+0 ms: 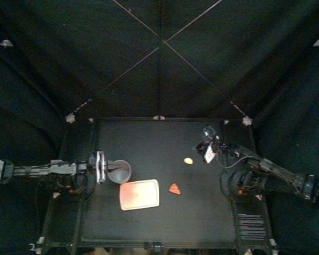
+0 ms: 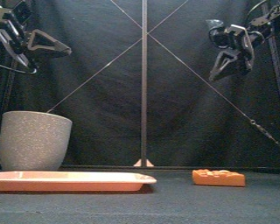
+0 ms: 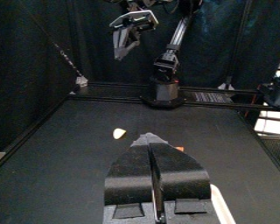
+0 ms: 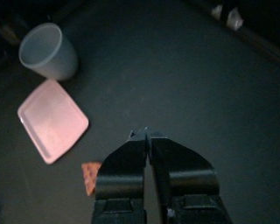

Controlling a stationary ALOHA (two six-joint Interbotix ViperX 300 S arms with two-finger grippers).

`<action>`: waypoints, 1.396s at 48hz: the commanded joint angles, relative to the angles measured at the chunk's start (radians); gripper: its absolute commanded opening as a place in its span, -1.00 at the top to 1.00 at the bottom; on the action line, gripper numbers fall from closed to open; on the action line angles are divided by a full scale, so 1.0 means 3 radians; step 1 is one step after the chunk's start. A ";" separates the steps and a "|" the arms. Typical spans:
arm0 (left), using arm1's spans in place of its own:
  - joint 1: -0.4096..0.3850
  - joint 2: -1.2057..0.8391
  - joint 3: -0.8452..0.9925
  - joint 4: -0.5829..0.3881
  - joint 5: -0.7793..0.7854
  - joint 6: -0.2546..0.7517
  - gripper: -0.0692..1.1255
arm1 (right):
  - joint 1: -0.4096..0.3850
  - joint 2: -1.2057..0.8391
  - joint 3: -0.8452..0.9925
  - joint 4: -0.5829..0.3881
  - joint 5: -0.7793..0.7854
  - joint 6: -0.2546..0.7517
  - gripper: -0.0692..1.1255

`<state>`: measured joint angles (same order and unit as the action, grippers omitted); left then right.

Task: Pick the chip then place it in the grey bowl
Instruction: Pick the chip

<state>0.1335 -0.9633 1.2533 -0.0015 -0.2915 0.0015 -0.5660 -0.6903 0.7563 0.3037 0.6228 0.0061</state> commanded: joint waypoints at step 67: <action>0.0189 0.0020 0.0015 -0.0020 -0.0041 -0.0005 0.88 | -0.1232 0.2720 -0.0547 0.1457 0.1329 -0.2286 -0.22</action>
<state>0.1825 -0.9618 1.2717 -0.0061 -0.2945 0.0015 -0.9373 0.1381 0.6121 0.7302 1.0170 -0.6765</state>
